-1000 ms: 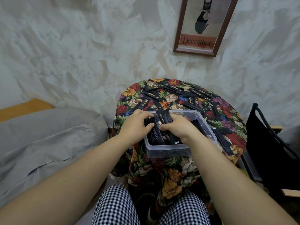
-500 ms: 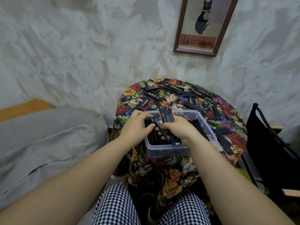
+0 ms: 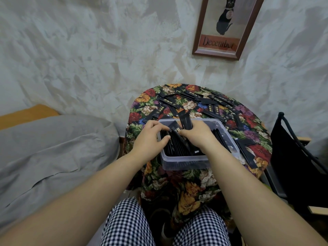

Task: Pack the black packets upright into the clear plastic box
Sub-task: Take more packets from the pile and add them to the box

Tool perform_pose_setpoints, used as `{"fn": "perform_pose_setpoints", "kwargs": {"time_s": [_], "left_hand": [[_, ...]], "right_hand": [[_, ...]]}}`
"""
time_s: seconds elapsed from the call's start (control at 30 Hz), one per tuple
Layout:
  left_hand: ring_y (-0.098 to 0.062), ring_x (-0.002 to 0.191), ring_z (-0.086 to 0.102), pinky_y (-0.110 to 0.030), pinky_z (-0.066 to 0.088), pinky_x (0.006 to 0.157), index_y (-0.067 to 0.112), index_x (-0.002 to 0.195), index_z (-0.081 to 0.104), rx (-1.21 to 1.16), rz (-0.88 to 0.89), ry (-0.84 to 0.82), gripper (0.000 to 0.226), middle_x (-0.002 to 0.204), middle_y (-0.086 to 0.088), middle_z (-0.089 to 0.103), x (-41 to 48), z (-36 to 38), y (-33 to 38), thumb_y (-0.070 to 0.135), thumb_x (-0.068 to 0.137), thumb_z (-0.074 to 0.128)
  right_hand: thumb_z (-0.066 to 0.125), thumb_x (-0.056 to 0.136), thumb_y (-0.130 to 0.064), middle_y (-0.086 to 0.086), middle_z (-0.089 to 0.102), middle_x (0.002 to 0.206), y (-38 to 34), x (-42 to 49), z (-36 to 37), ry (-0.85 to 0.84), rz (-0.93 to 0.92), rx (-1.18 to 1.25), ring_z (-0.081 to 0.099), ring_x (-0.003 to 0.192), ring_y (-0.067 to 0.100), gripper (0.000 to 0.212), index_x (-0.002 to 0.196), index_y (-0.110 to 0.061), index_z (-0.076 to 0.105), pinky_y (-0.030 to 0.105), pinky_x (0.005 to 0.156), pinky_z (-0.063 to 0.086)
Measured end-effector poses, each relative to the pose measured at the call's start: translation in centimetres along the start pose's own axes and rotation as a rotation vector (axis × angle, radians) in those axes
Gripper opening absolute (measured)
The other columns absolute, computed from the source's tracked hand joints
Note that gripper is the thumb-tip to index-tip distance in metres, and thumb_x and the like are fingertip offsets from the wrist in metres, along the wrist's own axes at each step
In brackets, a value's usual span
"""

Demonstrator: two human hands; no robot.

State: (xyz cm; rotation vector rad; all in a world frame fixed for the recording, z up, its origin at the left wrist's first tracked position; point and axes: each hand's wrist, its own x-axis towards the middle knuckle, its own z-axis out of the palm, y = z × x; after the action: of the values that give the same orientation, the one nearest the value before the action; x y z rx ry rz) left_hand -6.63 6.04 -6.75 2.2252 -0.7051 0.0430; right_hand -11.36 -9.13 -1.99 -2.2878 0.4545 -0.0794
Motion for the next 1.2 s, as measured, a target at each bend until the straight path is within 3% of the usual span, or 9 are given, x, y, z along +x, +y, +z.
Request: {"fn": "perform_pose_setpoints", "kwargs": {"time_s": [0.17, 0.27, 0.33, 0.47, 0.6, 0.8, 1.0, 1.1, 1.2], "left_hand": [[-0.012, 0.093, 0.047, -0.021, 0.039, 0.083, 0.024, 0.118, 0.06, -0.05, -0.009, 0.036, 0.029, 0.119, 0.007, 0.041, -0.2, 0.5, -0.2, 0.031, 0.09, 0.06], [-0.017, 0.101, 0.05, -0.021, 0.04, 0.084, 0.024, 0.119, 0.058, -0.062, -0.012, 0.045, 0.03, 0.12, 0.006, 0.041, -0.3, 0.5, -0.2, 0.031, 0.09, 0.061], [-0.016, 0.103, 0.05, -0.022, 0.04, 0.084, 0.025, 0.124, 0.055, -0.045, 0.005, 0.033, 0.034, 0.124, 0.005, 0.041, -0.4, 0.4, -0.1, 0.032, 0.09, 0.06], [-0.017, 0.118, 0.041, -0.027, 0.031, 0.098, 0.029, 0.133, 0.049, 0.149, 0.12, 0.019, 0.041, 0.133, 0.006, 0.041, -0.2, 0.2, -0.1, 0.035, 0.093, 0.054], [-0.019, 0.116, 0.037, -0.025, 0.024, 0.098, 0.031, 0.136, 0.045, 0.274, 0.178, -0.032, 0.042, 0.136, 0.009, 0.044, 0.2, -0.1, 0.2, 0.035, 0.095, 0.05], [-0.019, 0.113, 0.038, -0.024, 0.023, 0.097, 0.029, 0.129, 0.054, 0.267, 0.187, -0.042, 0.034, 0.128, 0.008, 0.049, 0.2, 0.0, 0.3, 0.033, 0.095, 0.051], [-0.023, 0.112, 0.041, -0.033, 0.033, 0.099, 0.029, 0.126, 0.058, 0.356, 0.252, -0.054, 0.037, 0.13, 0.006, 0.049, 0.0, -0.1, 0.0, 0.044, 0.095, 0.044], [-0.03, 0.103, 0.051, -0.042, 0.044, 0.087, 0.027, 0.107, 0.07, 0.403, 0.386, -0.015, 0.041, 0.12, 0.001, 0.061, -0.3, -0.1, -0.3, 0.047, 0.091, 0.038], [-0.028, 0.102, 0.051, -0.041, 0.043, 0.088, 0.024, 0.101, 0.071, 0.4, 0.396, -0.043, 0.047, 0.116, 0.003, 0.063, -0.3, -0.2, -0.4, 0.048, 0.09, 0.033]], "right_hand": [[0.064, 0.087, -0.024, 0.012, 0.066, 0.103, -0.3, -0.1, 0.2, -0.103, 0.005, -0.012, 0.061, 0.091, 0.025, 0.019, 0.1, -0.01, 0.068, 0.031, 0.073, 0.045], [0.06, 0.091, -0.021, 0.008, 0.065, 0.09, -0.5, -0.3, -0.2, -0.123, 0.034, 0.052, 0.055, 0.077, 0.018, 0.017, 0.098, -0.008, 0.067, 0.027, 0.062, 0.04], [0.058, 0.092, -0.021, 0.0, 0.061, 0.08, -0.6, -0.4, -0.5, -0.118, 0.066, 0.093, 0.052, 0.071, 0.013, 0.009, 0.092, -0.016, 0.065, 0.025, 0.058, 0.038], [0.058, 0.093, -0.021, -0.001, 0.063, 0.082, -0.3, -0.3, -0.5, -0.125, 0.059, 0.137, 0.056, 0.078, 0.017, 0.009, 0.086, -0.023, 0.064, 0.026, 0.062, 0.041], [0.054, 0.095, -0.018, 0.003, 0.065, 0.082, -0.2, -0.2, -0.6, -0.152, 0.105, 0.247, 0.06, 0.074, 0.018, 0.011, 0.093, -0.017, 0.065, 0.031, 0.068, 0.049], [0.044, 0.099, -0.011, 0.008, 0.071, 0.074, 0.0, -0.1, -0.8, -0.216, 0.193, 0.434, 0.068, 0.063, 0.016, 0.017, 0.098, -0.015, 0.061, 0.031, 0.062, 0.058], [0.05, 0.096, -0.015, 0.007, 0.068, 0.091, 0.3, 0.3, -0.5, -0.192, 0.146, 0.299, 0.067, 0.074, 0.021, 0.015, 0.095, -0.021, 0.064, 0.036, 0.072, 0.058], [0.06, 0.091, -0.026, 0.008, 0.059, 0.119, 0.6, 0.4, -0.3, -0.19, 0.104, 0.136, 0.063, 0.093, 0.022, 0.016, 0.105, -0.019, 0.065, 0.036, 0.08, 0.053], [0.065, 0.089, -0.027, 0.006, 0.052, 0.132, 0.8, 0.5, -0.2, -0.196, 0.05, 0.073, 0.061, 0.1, 0.023, 0.01, 0.092, -0.019, 0.071, 0.04, 0.089, 0.05]]}}
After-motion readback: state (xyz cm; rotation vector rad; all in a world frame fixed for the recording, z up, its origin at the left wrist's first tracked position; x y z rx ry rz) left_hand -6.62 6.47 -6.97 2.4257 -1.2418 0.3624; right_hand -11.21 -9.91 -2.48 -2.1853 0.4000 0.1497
